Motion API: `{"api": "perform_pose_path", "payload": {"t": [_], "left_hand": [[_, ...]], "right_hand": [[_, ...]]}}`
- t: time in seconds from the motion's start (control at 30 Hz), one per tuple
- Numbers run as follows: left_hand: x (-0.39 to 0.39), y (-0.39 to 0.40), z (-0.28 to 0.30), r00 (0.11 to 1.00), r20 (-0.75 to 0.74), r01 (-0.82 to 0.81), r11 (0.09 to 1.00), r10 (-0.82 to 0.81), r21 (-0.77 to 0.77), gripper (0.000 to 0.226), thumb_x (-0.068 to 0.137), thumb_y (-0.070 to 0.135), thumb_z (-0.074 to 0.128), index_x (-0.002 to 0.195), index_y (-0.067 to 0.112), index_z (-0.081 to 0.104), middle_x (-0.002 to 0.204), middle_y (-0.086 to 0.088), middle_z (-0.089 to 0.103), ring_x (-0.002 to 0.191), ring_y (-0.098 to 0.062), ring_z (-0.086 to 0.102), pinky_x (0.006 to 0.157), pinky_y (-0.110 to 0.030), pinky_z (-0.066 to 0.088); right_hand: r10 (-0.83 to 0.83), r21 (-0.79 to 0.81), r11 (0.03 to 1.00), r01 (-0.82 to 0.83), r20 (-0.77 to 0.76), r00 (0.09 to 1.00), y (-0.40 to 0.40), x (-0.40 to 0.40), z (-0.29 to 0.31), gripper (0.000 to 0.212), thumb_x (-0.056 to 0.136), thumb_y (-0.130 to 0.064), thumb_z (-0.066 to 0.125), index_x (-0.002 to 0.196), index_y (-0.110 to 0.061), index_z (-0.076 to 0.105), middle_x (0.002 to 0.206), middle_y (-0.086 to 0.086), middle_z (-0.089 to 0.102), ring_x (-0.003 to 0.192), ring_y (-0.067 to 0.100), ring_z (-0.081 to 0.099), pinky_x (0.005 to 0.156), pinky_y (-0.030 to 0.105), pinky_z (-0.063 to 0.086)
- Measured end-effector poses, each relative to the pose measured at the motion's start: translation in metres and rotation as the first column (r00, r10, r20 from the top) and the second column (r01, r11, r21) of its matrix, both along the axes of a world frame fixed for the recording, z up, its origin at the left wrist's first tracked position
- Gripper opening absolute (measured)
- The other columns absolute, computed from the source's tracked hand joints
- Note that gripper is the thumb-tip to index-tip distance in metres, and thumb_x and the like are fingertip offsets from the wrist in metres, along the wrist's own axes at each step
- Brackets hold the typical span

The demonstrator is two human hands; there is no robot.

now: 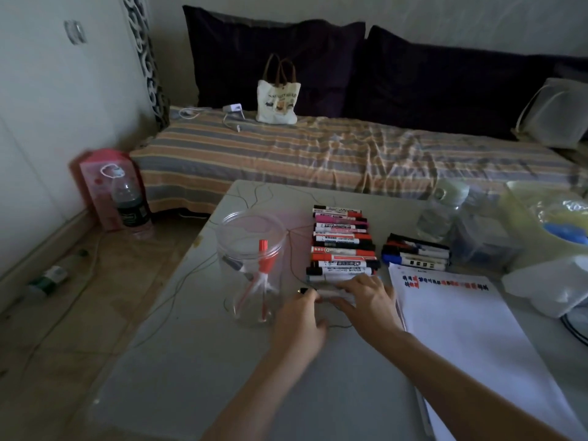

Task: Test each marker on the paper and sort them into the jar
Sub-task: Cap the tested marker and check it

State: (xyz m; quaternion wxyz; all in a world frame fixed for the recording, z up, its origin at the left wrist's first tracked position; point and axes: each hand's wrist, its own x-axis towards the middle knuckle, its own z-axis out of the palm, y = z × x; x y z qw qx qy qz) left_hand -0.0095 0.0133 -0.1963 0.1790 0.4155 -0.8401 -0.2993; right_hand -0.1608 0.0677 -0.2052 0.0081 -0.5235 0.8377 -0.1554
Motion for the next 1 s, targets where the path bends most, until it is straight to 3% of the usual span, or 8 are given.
{"api": "perform_pose_path", "payload": {"t": [0.13, 0.23, 0.37, 0.6, 0.7, 0.77, 0.87, 1.0], "left_hand": [[-0.006, -0.002, 0.000, 0.996, -0.040, -0.073, 0.997, 0.075, 0.037, 0.036, 0.086, 0.025, 0.066, 0.121, 0.022, 0.057, 0.116, 0.002, 0.063, 0.107, -0.017, 0.059, 0.089, -0.029, 0.048], [-0.016, 0.002, 0.010, 0.956, -0.205, -0.154, 0.954, 0.209, 0.257, 0.035, 0.087, 0.032, 0.069, 0.117, 0.020, 0.056, 0.105, 0.005, 0.063, 0.089, -0.008, 0.061, 0.071, -0.014, 0.044], [-0.037, 0.019, 0.026, 0.777, -0.481, 0.095, 0.679, 0.407, 0.728, 0.022, 0.091, 0.018, 0.065, 0.113, 0.019, 0.062, 0.095, 0.001, 0.073, 0.092, -0.018, 0.070, 0.090, -0.034, 0.055], [-0.064, 0.048, 0.050, 0.679, -0.588, 0.402, 0.448, 0.440, 0.799, 0.020, 0.098, 0.011, 0.052, 0.113, 0.004, 0.061, 0.107, -0.008, 0.074, 0.105, -0.020, 0.068, 0.083, -0.027, 0.055], [-0.077, 0.059, 0.051, 0.663, -0.604, 0.441, 0.421, 0.443, 0.793, 0.019, 0.096, 0.010, 0.054, 0.110, 0.003, 0.065, 0.106, -0.013, 0.073, 0.100, -0.021, 0.069, 0.085, -0.029, 0.056], [-0.086, 0.065, 0.049, 0.672, -0.592, 0.386, 0.471, 0.446, 0.793, 0.016, 0.093, 0.011, 0.058, 0.103, 0.006, 0.069, 0.102, -0.012, 0.074, 0.097, -0.018, 0.070, 0.084, -0.025, 0.054], [-0.099, 0.073, 0.045, 0.682, -0.583, 0.307, 0.551, 0.441, 0.776, 0.014, 0.093, 0.013, 0.061, 0.094, 0.010, 0.074, 0.096, -0.010, 0.075, 0.096, -0.017, 0.070, 0.080, -0.021, 0.054], [-0.107, 0.060, 0.041, 0.614, -0.510, 0.177, 0.525, 0.602, 0.833, 0.012, 0.089, 0.017, 0.067, 0.084, 0.011, 0.076, 0.082, -0.009, 0.075, 0.080, -0.014, 0.069, 0.084, -0.027, 0.054]], "right_hand": [[0.031, -0.070, 0.997, -0.026, 0.066, 0.997, 0.008, -0.005, 0.004, 0.022, 0.093, -0.041, 0.059, 0.107, -0.026, 0.067, 0.108, -0.007, 0.062, 0.107, 0.016, 0.053, 0.089, 0.034, 0.034], [0.092, -0.134, 0.989, -0.063, 0.228, 0.969, 0.036, -0.015, 0.026, 0.013, 0.095, -0.031, 0.060, 0.097, -0.019, 0.063, 0.083, -0.005, 0.065, 0.073, 0.016, 0.060, 0.066, 0.028, 0.049], [0.099, -0.056, 0.995, -0.082, 0.474, 0.875, 0.077, -0.021, 0.055, 0.008, 0.098, -0.030, 0.054, 0.102, -0.033, 0.060, 0.079, -0.012, 0.068, 0.062, 0.005, 0.060, 0.056, 0.018, 0.048], [0.031, -0.122, 0.985, 0.124, 0.823, 0.567, 0.104, -0.023, 0.068, 0.027, 0.100, -0.026, 0.049, 0.083, -0.011, 0.065, 0.056, -0.011, 0.061, 0.046, 0.009, 0.040, 0.045, 0.021, 0.034], [0.005, -0.108, 0.972, 0.209, 0.899, 0.438, 0.114, -0.026, 0.072, 0.034, 0.099, -0.027, 0.049, 0.090, -0.001, 0.068, 0.060, -0.004, 0.065, 0.044, 0.008, 0.039, 0.043, 0.020, 0.032], [0.008, -0.126, 0.966, 0.228, 0.887, 0.461, 0.121, -0.030, 0.070, 0.033, 0.099, -0.023, 0.050, 0.089, 0.002, 0.070, 0.058, 0.000, 0.063, 0.046, 0.010, 0.041, 0.046, 0.022, 0.034], [0.006, -0.185, 0.955, 0.233, 0.794, 0.608, 0.124, -0.039, 0.059, 0.033, 0.097, -0.030, 0.055, 0.081, -0.007, 0.073, 0.062, 0.016, 0.058, 0.050, 0.016, 0.043, 0.053, 0.031, 0.037], [0.070, -0.395, 0.915, 0.080, 0.352, 0.933, 0.134, -0.043, 0.045, 0.021, 0.092, -0.027, 0.064, 0.077, -0.013, 0.070, 0.055, -0.002, 0.058, 0.047, 0.015, 0.048, 0.046, 0.025, 0.037]]}}
